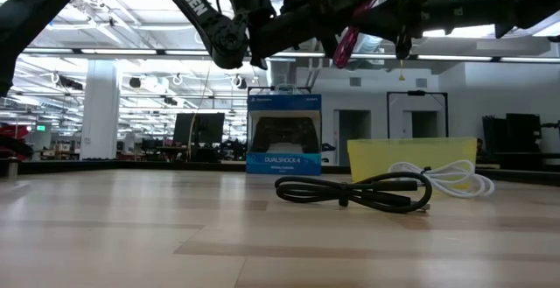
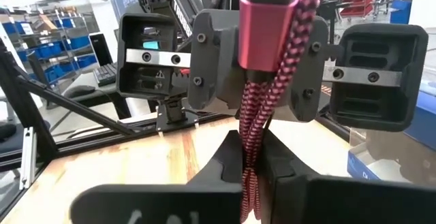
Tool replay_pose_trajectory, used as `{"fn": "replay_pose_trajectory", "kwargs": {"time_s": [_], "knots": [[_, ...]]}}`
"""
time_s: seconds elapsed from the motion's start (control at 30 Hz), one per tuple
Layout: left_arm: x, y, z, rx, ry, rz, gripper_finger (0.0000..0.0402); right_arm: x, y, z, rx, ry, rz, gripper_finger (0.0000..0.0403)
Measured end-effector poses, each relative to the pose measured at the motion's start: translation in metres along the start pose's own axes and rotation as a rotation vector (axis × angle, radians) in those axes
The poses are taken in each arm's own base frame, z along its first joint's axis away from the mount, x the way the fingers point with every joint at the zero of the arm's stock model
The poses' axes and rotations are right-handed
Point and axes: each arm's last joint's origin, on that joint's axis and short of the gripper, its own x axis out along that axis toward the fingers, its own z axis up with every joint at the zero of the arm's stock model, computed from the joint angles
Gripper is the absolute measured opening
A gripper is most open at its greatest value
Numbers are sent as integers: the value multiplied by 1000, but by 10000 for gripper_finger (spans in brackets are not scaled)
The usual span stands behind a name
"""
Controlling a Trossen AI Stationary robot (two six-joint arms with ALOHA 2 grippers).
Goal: Pick and place USB-C Cables
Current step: Put the pink charger cable into the yellow bin
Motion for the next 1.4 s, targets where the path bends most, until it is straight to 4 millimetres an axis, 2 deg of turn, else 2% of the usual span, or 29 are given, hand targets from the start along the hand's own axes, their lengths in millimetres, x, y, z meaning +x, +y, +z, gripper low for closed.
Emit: {"fn": "replay_pose_trajectory", "kwargs": {"time_s": [0.23,0.43,0.57,0.93,1.07,1.27,1.4], "knots": [[-3,6,-2,-97,42,16,50,0,-1,-2,-2,10,-8,14],[-12,12,9,-188,114,-114,126,-5,0,5,-7,-17,0,14],[-22,21,16,-273,168,-188,157,-15,0,14,-15,-40,-6,14],[-28,24,18,-379,252,-279,164,-48,-4,25,36,21,-64,13],[-28,18,19,-433,314,-341,164,-57,-3,37,34,85,-86,13],[-26,-2,56,-406,331,-426,165,-65,-2,65,-3,262,-189,13],[-26,-14,83,-377,317,-349,162,-69,-2,79,11,383,-250,13]]}}
